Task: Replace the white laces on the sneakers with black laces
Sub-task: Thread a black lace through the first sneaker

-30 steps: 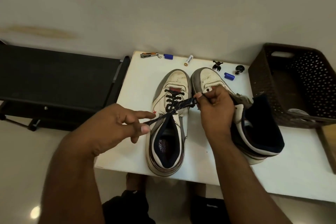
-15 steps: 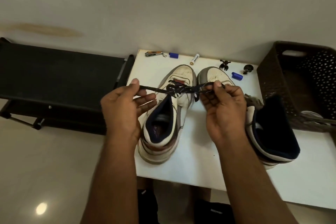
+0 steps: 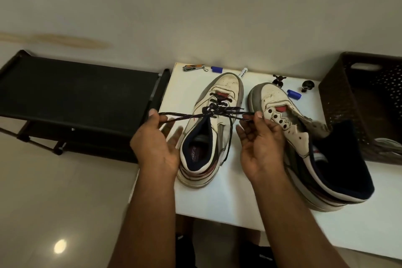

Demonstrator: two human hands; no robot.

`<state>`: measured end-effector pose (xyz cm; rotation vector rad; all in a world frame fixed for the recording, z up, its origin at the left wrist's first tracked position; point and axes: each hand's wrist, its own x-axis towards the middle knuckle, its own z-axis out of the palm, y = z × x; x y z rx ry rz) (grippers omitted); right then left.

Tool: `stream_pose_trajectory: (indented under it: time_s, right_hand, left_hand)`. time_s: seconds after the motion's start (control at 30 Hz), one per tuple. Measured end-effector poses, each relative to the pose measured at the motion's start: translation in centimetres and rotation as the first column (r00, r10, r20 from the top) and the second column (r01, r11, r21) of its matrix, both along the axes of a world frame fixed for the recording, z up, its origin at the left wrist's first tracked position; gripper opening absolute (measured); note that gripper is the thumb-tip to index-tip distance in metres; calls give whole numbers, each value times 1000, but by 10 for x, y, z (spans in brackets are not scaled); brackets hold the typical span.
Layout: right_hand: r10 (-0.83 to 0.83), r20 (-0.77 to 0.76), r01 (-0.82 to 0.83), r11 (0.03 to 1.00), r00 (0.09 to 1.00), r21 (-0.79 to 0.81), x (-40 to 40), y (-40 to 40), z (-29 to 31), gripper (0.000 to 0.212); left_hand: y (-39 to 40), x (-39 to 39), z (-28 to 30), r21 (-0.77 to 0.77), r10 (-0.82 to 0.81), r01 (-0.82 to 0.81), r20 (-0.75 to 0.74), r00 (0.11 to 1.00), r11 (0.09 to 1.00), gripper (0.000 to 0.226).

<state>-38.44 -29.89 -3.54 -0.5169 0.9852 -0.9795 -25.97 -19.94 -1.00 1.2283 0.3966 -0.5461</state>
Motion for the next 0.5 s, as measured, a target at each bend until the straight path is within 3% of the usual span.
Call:
stream_pose_trajectory:
  time_s: [0.03,0.1,0.23,0.3,0.37,0.43,0.5]
  right_hand:
    - [45,-61,-47,998,997,-39,1,3,-2,6]
    - [138,-141,-153,983,980,-101,7,11,-2,23]
    - [270,-149,-292,944,951,-154,14,26,1,42]
    - [263,-149,-287,941,953,-181,17,29,0,42]
    - [268,-153,-296,932,951,-210,21,34,-1,34]
    - [268,-182,-309,915,946,-259,28,40,-2,25]
    - [266,-233,-330,893,935,-307,40,46,-2,28]
  left_hand:
    - [3,1,-1,86,-126,122,40,991,989,24]
    - [7,1,3,186,-337,313,115,934,931,25]
    - [7,-8,14,202,-657,627,172,734,753,27]
    - [6,-11,13,268,-728,678,203,655,685,20]
    - [8,-10,11,286,-757,702,193,624,652,32]
    - [10,-6,9,298,-755,697,178,631,652,52]
    - [11,-2,8,321,-733,665,184,655,674,51]
